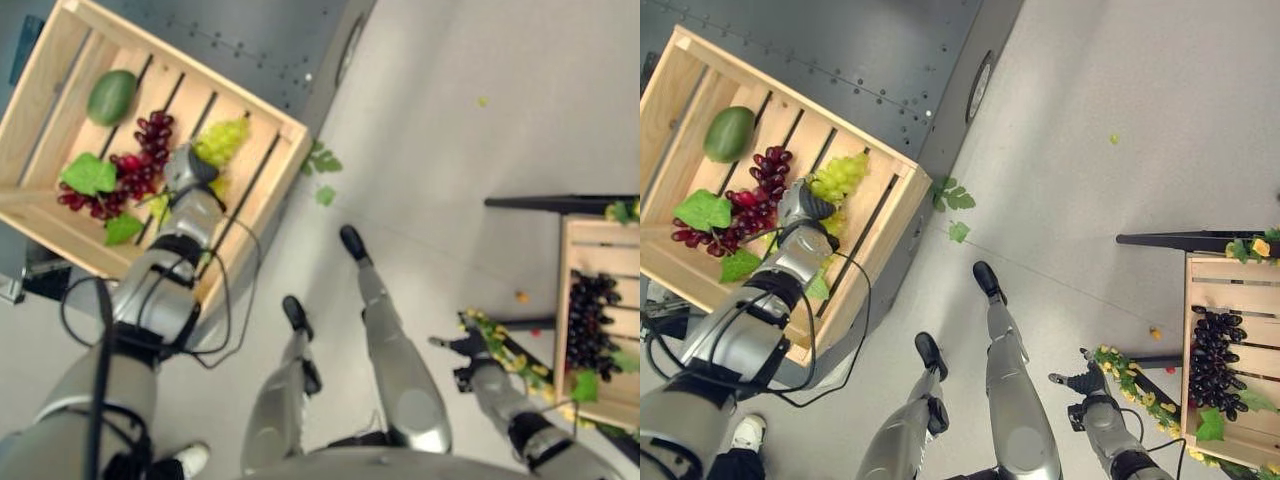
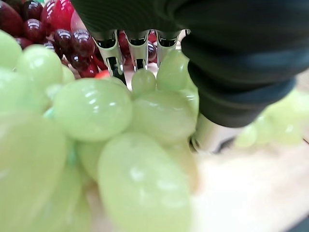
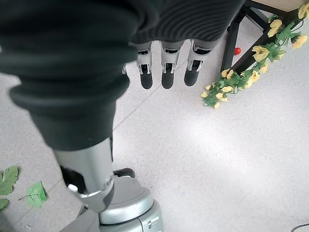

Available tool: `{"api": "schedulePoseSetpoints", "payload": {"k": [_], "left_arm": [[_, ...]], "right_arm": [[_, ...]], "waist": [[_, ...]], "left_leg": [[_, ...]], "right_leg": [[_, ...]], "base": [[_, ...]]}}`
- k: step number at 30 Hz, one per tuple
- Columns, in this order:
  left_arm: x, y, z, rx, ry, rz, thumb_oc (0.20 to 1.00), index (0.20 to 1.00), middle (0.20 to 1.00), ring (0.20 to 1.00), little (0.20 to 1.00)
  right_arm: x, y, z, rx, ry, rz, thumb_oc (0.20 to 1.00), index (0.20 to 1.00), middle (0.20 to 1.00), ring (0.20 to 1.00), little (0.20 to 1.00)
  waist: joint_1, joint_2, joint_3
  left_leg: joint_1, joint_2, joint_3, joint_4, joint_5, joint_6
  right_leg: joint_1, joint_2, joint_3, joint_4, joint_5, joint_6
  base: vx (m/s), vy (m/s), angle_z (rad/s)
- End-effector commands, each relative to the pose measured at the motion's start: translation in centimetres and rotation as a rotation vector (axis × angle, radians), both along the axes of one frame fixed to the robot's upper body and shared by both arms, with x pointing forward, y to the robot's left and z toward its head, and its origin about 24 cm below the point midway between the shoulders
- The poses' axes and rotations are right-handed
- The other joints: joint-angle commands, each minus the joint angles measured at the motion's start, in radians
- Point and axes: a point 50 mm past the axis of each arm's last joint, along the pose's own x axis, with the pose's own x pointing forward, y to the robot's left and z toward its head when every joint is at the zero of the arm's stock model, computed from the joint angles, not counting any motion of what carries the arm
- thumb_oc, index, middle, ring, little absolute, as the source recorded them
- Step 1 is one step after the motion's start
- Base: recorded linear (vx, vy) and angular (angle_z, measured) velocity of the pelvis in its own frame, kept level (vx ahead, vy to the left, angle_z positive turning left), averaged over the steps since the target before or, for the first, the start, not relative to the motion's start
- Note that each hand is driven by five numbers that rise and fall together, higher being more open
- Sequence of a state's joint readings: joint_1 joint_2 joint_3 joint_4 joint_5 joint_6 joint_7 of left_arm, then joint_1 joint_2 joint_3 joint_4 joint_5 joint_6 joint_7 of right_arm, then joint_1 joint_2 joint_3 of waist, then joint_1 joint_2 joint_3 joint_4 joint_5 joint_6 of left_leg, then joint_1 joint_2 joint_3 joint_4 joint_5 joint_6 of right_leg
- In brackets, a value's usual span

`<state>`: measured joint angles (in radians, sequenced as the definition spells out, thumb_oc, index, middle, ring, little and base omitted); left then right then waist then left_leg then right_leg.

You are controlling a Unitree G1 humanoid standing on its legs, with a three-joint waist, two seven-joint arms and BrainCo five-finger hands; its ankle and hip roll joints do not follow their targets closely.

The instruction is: Pick up the fruits from the basket on one side to the basket on the other side

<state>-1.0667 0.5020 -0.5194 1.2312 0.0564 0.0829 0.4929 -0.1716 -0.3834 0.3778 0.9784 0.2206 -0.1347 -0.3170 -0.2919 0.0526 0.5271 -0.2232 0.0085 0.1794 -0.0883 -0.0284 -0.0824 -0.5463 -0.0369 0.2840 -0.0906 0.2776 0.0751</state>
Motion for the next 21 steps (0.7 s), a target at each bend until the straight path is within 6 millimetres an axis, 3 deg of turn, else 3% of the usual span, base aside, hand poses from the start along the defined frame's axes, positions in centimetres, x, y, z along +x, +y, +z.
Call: {"api": "schedulePoseSetpoints", "payload": {"k": [1, 13, 21], "left_arm": [[-0.5, 0.3, -2.1, -0.030, 0.097, 0.025, 0.200, 0.200, 0.200, 0.200, 0.200], [-0.2, -0.7, -1.6, -0.023, 0.041, 0.009, 0.200, 0.200, 0.200, 0.200, 0.200], [-0.6, -2.1, -2.9, -0.292, -0.065, -0.054, 0.200, 0.200, 0.200, 0.200, 0.200]], "right_arm": [[-1.5, 0.1, -0.8, -0.002, 0.017, -0.006, 1.000, 1.000, 1.000, 1.000, 1.000], [-1.2, 0.8, -0.6, 0.009, -0.011, 0.009, 1.000, 1.000, 1.000, 1.000, 1.000], [-1.3, 0.5, -0.5, 0.014, -0.016, -0.022, 1.000, 1.000, 1.000, 1.000, 1.000]], "waist": [[-0.007, -0.070, -0.007], [-0.001, -0.094, -0.007], [0.015, -0.088, -0.007]], "left_leg": [[-0.121, -0.025, -0.072, 0.050, 0.046, 0.009], [-0.126, -0.020, -0.080, 0.042, 0.054, 0.013], [-0.115, -0.020, -0.099, 0.044, 0.055, 0.015]], "right_leg": [[0.040, 0.016, -0.056, 0.021, -0.098, 0.072], [0.026, 0.029, -0.047, 0.020, -0.090, 0.073], [0.041, 0.028, -0.049, 0.020, -0.091, 0.071]], "base": [[0.00, 0.000, 0.00], [0.00, -0.002, 0.00], [0.00, 0.000, 0.00]]}}
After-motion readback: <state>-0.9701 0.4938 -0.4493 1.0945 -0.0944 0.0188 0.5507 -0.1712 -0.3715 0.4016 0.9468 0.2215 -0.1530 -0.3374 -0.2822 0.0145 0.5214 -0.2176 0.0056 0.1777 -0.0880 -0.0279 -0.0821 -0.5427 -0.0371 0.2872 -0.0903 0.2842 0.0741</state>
